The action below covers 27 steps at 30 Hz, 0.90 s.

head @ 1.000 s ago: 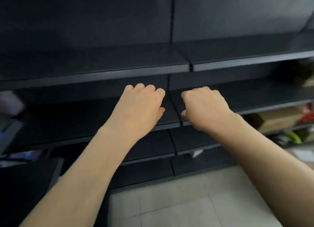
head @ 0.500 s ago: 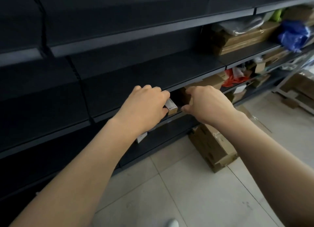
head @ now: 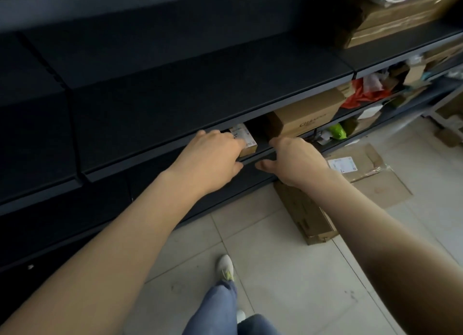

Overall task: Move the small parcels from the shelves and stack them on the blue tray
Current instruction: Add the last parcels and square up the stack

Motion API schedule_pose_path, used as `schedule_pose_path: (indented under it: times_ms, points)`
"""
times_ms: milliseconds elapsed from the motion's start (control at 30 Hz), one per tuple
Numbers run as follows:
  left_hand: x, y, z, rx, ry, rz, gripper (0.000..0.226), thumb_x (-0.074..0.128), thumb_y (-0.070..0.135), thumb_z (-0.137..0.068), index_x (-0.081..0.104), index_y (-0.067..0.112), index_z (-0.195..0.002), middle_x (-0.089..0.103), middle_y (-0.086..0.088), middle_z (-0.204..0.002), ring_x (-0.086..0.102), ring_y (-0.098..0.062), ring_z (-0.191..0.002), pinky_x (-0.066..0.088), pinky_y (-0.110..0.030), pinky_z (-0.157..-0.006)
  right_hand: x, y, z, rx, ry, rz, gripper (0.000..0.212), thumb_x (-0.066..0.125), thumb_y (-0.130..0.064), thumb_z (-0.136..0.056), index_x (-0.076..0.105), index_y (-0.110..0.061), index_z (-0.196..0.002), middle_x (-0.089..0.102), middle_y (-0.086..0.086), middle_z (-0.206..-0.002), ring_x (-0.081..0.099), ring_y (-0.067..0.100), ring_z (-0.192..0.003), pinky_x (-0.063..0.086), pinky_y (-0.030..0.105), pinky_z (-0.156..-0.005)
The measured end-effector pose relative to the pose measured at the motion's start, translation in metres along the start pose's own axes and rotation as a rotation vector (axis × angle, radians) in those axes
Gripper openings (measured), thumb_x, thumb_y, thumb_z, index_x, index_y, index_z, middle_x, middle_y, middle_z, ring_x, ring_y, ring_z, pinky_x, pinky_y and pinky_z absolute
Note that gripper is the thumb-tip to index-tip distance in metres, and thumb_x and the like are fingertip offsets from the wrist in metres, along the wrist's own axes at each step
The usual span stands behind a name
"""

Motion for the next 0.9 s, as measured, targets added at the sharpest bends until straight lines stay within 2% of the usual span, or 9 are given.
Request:
schedule_pose_path:
  times_ms: [300,533,633,900]
  points:
    - [0.071,-0.020,-0.089,-0.025,-0.068,0.085,0.031,0.049,0.031,-0.094,0.053,0.017,-0.122,0.057,-0.003,-0.120,0.050,-0.023,-0.111,0.038,-0.038,-0.094,0.058,0.020,-0.117,0.001,-0.090,-0.017,0.056,0.059,-0.049,-0.087,0.049,-0.016,-0.131,0.060,0.011,-0.115,0.058,0.028,-0.105,0.052,0.040,-0.086]
    - [0.151,-0.025,-0.137,-0.104,-0.055,0.155,0.027,0.046,0.030,-0.095,0.053,0.018,-0.118,0.057,-0.001,-0.112,0.050,-0.021,-0.104,0.036,-0.035,-0.091,0.130,0.039,-0.197,-0.088,-0.091,-0.039,0.051,0.060,-0.045,-0.088,0.052,-0.013,-0.126,0.061,0.012,-0.116,0.056,0.030,-0.107,0.050,0.037,-0.083]
    - [0.185,-0.035,-0.159,-0.155,-0.025,0.151,0.023,0.047,0.025,-0.095,0.054,0.016,-0.115,0.058,-0.004,-0.108,0.051,-0.022,-0.100,0.036,-0.034,-0.085,0.162,0.036,-0.231,-0.145,-0.063,-0.037,0.047,0.057,-0.040,-0.090,0.049,-0.010,-0.126,0.056,0.016,-0.122,0.051,0.034,-0.114,0.045,0.039,-0.085]
    - [0.268,-0.067,-0.190,-0.251,0.006,0.185,0.024,0.051,0.027,-0.093,0.057,0.013,-0.112,0.060,-0.005,-0.105,0.053,-0.022,-0.097,0.042,-0.037,-0.084,0.226,0.051,-0.317,-0.106,-0.020,-0.019,0.064,0.058,-0.045,-0.088,0.034,-0.010,-0.135,0.034,0.019,-0.138,0.033,0.039,-0.126,0.037,0.046,-0.098]
Point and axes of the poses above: each hand's wrist, its own z-axis away from the middle knuckle, its own x-axis out of the palm, y = z × x, the point moved 8 cm from there along -z, towards the middle knuckle
